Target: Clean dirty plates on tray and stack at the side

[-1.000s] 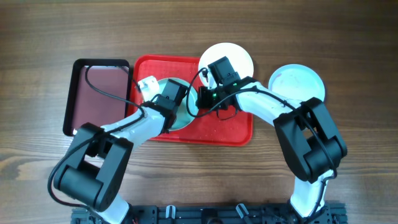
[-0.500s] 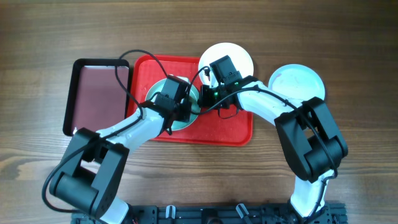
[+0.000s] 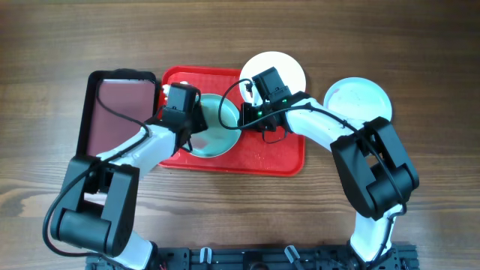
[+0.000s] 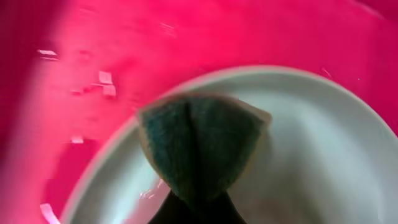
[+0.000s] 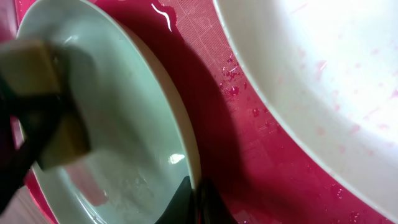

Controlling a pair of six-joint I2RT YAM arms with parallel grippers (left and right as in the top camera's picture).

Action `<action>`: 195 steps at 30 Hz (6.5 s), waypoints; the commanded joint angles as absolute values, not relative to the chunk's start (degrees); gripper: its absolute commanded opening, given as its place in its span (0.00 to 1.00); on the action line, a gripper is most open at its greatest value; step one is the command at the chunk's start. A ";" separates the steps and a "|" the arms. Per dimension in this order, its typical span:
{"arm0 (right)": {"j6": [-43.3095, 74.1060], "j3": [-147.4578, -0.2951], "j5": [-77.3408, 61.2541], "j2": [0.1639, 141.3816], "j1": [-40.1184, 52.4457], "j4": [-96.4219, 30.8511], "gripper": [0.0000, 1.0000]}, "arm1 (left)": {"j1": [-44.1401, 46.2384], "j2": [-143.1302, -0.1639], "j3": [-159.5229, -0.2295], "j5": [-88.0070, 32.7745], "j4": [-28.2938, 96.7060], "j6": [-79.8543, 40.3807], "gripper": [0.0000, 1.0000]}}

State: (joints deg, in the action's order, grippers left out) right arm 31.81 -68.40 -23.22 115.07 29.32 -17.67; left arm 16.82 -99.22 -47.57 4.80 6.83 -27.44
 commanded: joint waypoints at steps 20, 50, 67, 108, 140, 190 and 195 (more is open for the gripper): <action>31.51 -68.88 -24.08 116.68 29.93 -18.17 0.04 | 18.22 -100.12 -46.94 -28.91 16.51 -13.10 0.04; 31.51 -68.88 -24.10 116.68 30.02 -18.85 0.05 | 18.02 -100.12 -46.94 -35.29 13.28 -16.64 0.04; 31.48 -68.88 -24.08 116.68 30.02 -19.18 0.04 | 10.11 -99.09 -70.43 -9.13 36.01 -28.08 0.04; 19.38 -69.23 34.48 91.29 43.27 -31.31 0.04 | 5.63 -102.04 -82.50 -5.91 48.05 -22.94 0.04; -30.52 -69.21 73.82 91.26 56.77 -6.33 0.04 | 5.67 -102.04 -82.50 -5.91 48.51 -22.92 0.04; 18.65 -67.37 -5.87 78.96 6.98 -37.78 0.04 | 5.67 -102.04 -82.50 -5.91 48.84 -22.92 0.04; 22.68 -67.37 -6.00 83.24 -8.97 -38.87 0.04 | 5.67 -102.04 -82.50 -5.91 48.84 -22.92 0.04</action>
State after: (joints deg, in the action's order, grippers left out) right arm 18.06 -67.61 -2.15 79.88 -1.19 -38.26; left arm 5.87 -101.49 -82.76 -6.66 48.88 -23.79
